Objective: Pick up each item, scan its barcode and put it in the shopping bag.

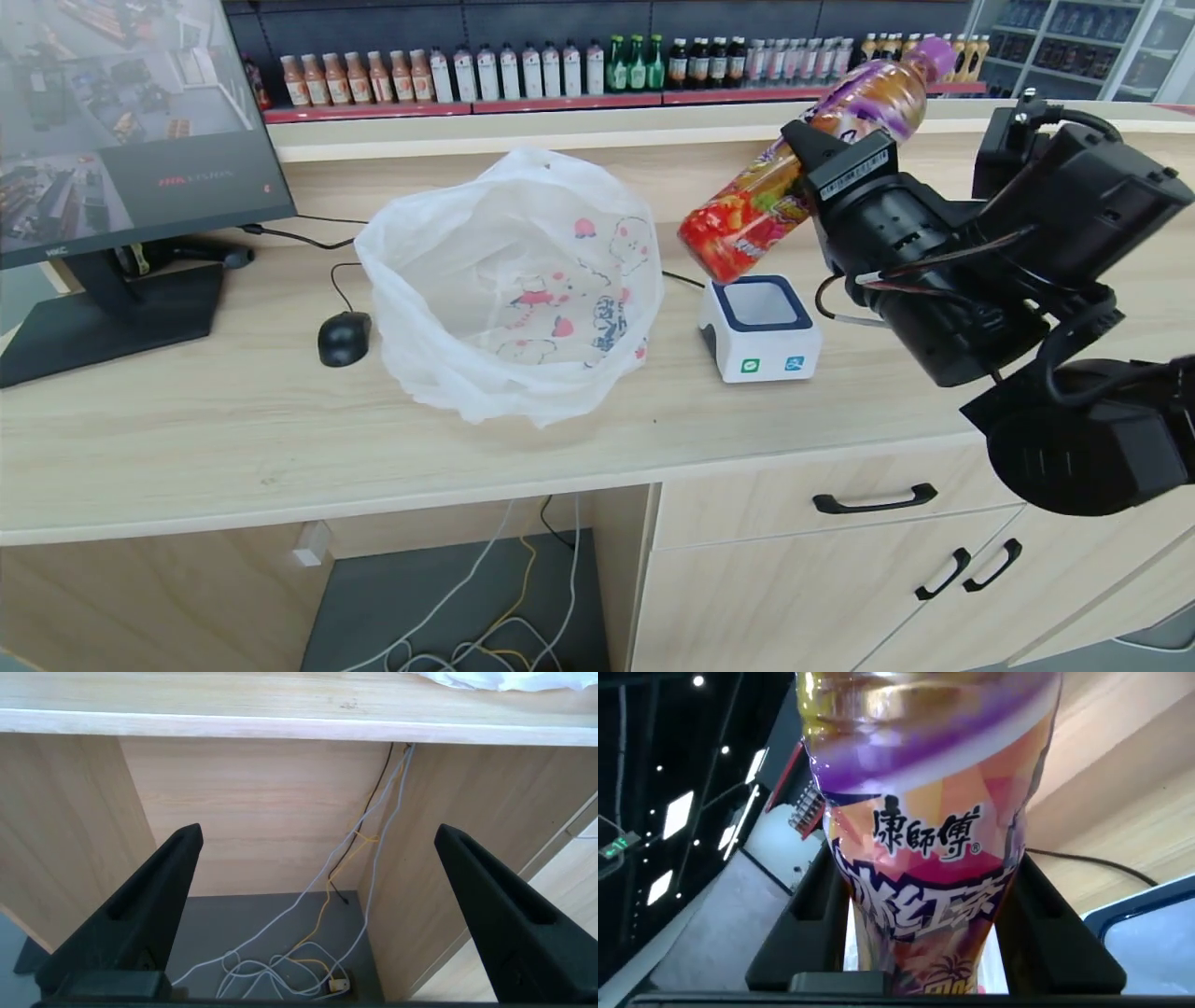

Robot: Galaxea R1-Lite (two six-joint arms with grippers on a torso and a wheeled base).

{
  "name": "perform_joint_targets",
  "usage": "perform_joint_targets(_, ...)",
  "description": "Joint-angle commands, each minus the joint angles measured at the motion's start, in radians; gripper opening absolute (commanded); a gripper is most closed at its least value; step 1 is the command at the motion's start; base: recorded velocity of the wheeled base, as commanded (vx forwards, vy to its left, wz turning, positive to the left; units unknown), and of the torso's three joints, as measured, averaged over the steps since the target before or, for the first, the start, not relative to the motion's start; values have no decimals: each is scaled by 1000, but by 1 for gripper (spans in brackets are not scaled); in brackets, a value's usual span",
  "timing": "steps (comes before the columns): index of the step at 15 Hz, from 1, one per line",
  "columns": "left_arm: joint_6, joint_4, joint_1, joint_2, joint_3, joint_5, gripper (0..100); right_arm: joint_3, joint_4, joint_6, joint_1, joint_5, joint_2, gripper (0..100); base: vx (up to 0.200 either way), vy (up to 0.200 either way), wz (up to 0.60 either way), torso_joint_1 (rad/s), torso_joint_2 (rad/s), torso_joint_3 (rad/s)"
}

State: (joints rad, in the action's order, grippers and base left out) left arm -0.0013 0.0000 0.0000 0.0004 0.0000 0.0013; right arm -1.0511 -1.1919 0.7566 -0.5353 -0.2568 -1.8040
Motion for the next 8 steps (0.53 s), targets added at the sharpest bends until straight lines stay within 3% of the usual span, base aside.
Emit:
perform_joint_targets(1,0,0,0,0,0,0,100,-17,-2,24,28,1,-38,0,0,0,0,0,0,0)
perform_joint_targets(3,0,0,0,0,0,0,100,-47,3,145,43,2,-51,0,0,0,0,0,0,0)
perform_joint_targets(8,0,0,0,0,0,0,100,-49,3,239,78,2,-93,0,0,0,0,0,0,0)
